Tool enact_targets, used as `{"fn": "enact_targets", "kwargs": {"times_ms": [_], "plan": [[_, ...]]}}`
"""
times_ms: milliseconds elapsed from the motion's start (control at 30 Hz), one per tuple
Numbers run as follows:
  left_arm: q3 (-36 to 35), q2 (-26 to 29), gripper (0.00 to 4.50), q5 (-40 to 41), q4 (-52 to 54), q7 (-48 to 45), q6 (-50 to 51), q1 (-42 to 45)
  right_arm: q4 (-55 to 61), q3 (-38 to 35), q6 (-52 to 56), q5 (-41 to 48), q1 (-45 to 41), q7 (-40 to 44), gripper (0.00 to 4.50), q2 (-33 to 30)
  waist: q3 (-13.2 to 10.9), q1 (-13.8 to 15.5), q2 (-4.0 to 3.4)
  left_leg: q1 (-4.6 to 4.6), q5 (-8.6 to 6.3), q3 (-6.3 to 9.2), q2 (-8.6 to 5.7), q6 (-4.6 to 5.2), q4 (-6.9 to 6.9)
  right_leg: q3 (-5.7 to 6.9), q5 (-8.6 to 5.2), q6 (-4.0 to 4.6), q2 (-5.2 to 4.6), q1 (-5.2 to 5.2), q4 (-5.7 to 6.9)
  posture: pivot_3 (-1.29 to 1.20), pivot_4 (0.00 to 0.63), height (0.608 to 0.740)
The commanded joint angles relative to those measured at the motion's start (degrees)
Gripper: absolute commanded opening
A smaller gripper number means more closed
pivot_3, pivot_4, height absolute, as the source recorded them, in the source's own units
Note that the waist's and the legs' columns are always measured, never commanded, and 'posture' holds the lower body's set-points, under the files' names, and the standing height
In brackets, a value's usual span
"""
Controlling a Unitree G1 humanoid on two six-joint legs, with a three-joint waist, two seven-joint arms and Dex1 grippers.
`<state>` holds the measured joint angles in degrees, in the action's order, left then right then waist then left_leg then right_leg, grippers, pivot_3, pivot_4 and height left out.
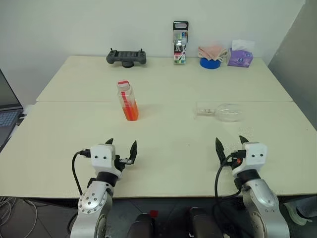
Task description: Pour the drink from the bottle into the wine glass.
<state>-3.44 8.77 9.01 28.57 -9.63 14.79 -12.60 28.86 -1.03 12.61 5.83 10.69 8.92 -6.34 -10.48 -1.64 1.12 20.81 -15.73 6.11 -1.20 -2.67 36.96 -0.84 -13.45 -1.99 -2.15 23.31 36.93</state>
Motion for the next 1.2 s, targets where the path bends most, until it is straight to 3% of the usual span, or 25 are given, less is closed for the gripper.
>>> {"fn": "enact_targets", "kwargs": {"times_ms": [33, 533, 867, 1000, 1200], "plan": [[-0.04, 0.02, 4.47, 0.59, 2.21, -0.06, 0.23, 0.10, 1.61, -0.64, -0.85, 0.83, 0.03, -0.02, 4.50, -0.04, 0.00, 0.02, 0.00, 0.01, 0.00, 0.00, 0.00, 0.00, 0.00, 0.00, 0.00, -0.01, 0.00, 0.01, 0.00, 0.00, 0.150, 0.740], [-0.77, -1.93, 4.47, 0.03, 0.07, 3.56, 0.69, 3.28, 1.39, 3.06, 2.45, 4.75, -0.91, 6.98, 4.50, -2.92, -0.01, 0.10, 0.00, 0.02, -0.06, 0.01, -0.01, -0.08, 0.02, 0.01, -0.06, -0.08, -0.01, 0.02, 0.03, 0.00, 0.150, 0.740], [-5.37, 1.32, 4.47, 0.89, -18.05, 2.92, 0.22, 24.63, -1.89, 8.44, 21.87, 15.30, -24.66, 21.07, 4.50, -11.82, 0.01, 0.04, 0.05, -0.04, 0.01, 0.12, -0.01, -0.03, 0.11, 0.15, 0.10, -0.03, 0.12, -0.07, 0.09, 0.00, 0.150, 0.740], [-6.01, 4.28, 4.47, -0.24, -25.21, 1.51, -1.60, 31.45, -5.04, 8.45, 25.29, 19.28, -30.69, 23.36, 4.50, -10.48, 0.00, 0.05, 0.06, 0.04, 0.00, 0.09, -0.03, -0.03, 0.05, 0.10, 0.15, 0.06, 0.09, 0.01, 0.03, 0.00, 0.150, 0.740], [-5.55, 6.74, 4.47, -0.82, -34.04, -0.48, -5.32, 38.74, -8.45, 9.41, 24.14, 18.30, -34.67, 23.98, 4.50, -9.97, 0.00, 0.06, 0.07, 0.10, -0.01, 0.08, -0.10, -0.05, 0.04, 0.09, 0.19, 0.10, -0.02, 0.06, 0.01, 0.00, 0.150, 0.740]]}}
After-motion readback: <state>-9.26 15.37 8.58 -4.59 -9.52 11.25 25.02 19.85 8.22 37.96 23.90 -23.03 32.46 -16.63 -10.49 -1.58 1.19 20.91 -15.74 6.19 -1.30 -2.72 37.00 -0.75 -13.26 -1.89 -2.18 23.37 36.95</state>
